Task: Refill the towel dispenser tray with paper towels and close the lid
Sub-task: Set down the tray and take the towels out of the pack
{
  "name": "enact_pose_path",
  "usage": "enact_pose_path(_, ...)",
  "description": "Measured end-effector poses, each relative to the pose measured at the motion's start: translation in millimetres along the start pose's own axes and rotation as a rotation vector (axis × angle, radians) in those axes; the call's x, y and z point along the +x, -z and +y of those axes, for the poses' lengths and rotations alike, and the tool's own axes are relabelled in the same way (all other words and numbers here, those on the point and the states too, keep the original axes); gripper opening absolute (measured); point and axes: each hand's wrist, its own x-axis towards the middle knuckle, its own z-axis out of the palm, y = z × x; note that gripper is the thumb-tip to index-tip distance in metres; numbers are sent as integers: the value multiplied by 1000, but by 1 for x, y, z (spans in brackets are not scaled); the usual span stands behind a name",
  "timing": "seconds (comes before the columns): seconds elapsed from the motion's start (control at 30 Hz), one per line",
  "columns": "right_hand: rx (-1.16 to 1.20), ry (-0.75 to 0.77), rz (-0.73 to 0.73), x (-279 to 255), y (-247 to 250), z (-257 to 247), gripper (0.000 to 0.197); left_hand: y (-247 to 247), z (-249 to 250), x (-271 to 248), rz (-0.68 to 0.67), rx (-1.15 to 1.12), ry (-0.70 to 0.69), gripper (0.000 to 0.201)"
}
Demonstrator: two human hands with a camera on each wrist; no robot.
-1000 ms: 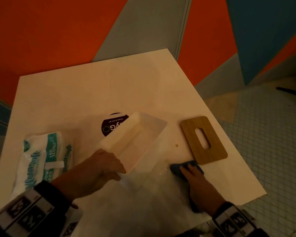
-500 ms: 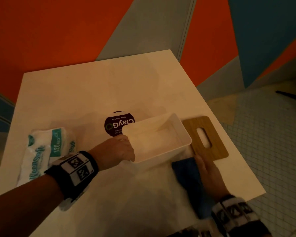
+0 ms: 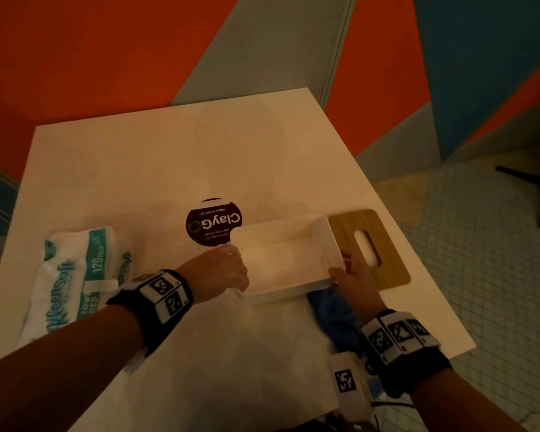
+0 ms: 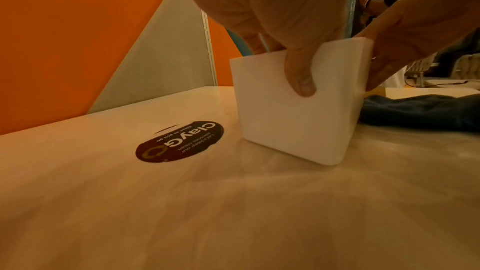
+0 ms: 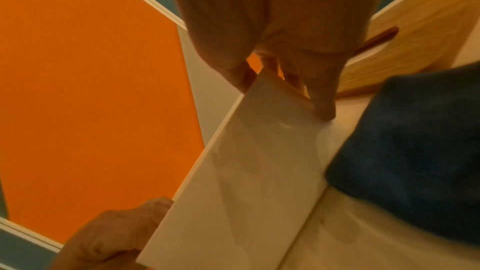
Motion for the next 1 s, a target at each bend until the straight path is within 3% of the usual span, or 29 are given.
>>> enact_pose_path(0.43, 9, 18, -70, 2, 10, 14, 39, -1, 8, 1, -9, -23, -33, 43)
enact_pose_path(1.0, 37, 43, -154, 7, 13, 18, 43, -2, 16, -2, 153, -113, 74, 48)
